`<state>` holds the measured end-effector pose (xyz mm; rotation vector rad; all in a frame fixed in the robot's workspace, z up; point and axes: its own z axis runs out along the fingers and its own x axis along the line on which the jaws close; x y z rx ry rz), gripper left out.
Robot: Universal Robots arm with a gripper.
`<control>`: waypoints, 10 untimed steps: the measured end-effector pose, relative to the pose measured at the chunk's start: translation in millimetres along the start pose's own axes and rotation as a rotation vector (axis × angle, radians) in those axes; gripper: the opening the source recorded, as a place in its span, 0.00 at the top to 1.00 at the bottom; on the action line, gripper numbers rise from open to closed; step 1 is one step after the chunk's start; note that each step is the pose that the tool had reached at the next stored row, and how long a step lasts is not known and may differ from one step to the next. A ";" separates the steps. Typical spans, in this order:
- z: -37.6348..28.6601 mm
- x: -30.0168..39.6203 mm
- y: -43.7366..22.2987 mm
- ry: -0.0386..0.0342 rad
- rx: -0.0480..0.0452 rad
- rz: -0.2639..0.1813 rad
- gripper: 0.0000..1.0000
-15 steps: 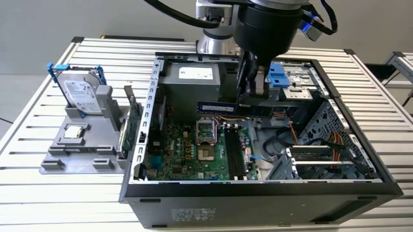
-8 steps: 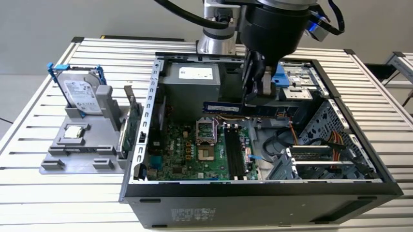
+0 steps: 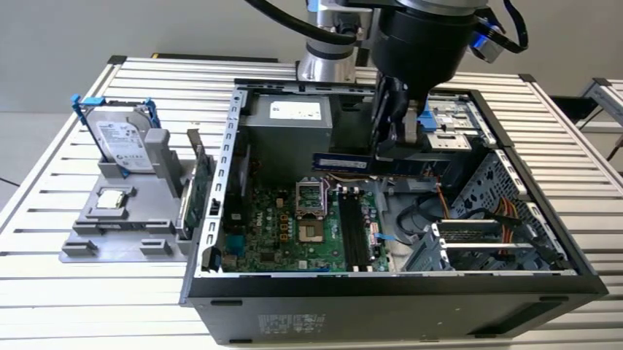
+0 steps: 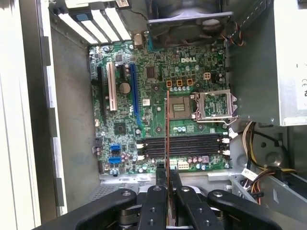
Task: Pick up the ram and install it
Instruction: 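Pick up the ram and move it above insertion slot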
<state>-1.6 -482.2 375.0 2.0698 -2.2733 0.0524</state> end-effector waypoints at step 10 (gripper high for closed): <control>-0.3 -1.5 -8.9 0.0001 0.0000 0.000 1.00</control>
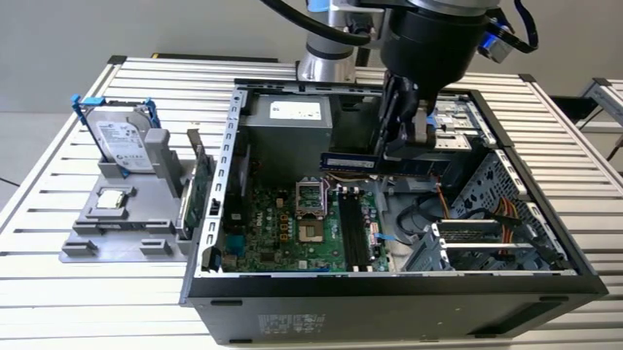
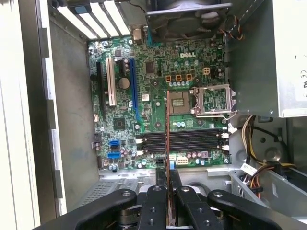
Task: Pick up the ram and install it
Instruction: 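Pick up the ram and move it above insertion slot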
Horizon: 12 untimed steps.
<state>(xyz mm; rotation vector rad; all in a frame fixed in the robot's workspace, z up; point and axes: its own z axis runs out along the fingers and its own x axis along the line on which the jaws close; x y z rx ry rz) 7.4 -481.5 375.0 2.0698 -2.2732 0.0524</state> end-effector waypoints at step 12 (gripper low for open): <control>-0.3 -1.4 -9.2 0.0000 0.0000 0.000 1.00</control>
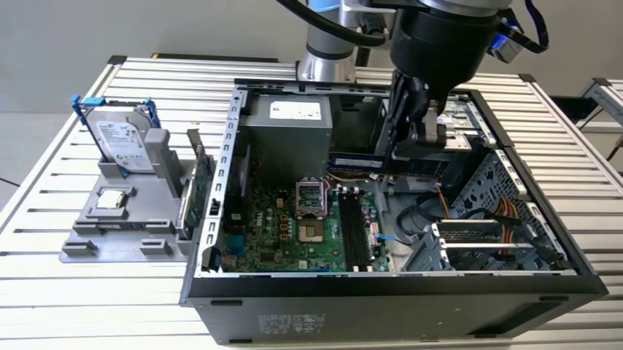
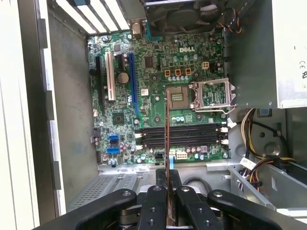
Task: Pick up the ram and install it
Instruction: 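Pick up the ram and move it above insertion slot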
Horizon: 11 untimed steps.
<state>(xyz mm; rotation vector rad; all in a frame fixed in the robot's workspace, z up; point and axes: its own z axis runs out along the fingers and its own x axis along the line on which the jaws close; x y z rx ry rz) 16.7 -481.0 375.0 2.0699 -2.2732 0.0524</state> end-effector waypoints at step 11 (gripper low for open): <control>-0.1 -0.4 -3.7 0.0000 0.0000 0.000 1.00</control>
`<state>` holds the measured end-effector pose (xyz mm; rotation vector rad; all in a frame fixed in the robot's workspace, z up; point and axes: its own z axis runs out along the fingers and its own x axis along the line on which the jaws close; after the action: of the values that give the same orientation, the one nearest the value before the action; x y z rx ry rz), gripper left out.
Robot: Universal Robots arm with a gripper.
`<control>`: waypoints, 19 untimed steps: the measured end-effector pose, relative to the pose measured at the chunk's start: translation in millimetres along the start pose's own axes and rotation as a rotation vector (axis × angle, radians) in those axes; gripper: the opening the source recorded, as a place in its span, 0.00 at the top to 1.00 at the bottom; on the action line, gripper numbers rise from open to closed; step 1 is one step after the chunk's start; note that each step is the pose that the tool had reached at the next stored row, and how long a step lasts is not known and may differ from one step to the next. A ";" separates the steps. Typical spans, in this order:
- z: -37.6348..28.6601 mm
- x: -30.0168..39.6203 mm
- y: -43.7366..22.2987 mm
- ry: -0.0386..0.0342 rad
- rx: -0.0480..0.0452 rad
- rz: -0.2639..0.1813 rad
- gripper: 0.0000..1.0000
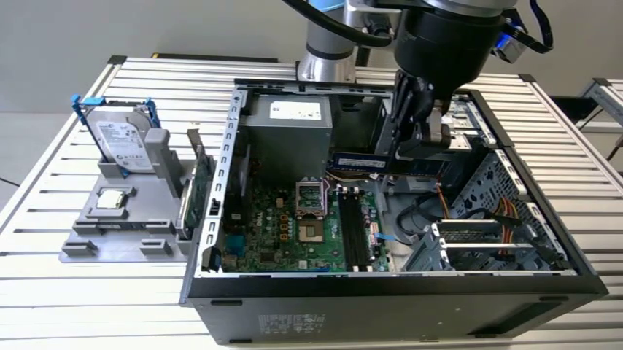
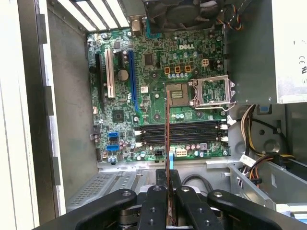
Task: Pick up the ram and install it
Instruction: 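Pick up the ram and move it above insertion slot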
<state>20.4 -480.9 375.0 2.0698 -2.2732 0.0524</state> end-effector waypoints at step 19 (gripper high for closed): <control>-1.0 -16.6 1.4 0.0000 0.0000 0.000 1.00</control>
<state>20.5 -464.3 374.9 2.0700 -2.2731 0.0524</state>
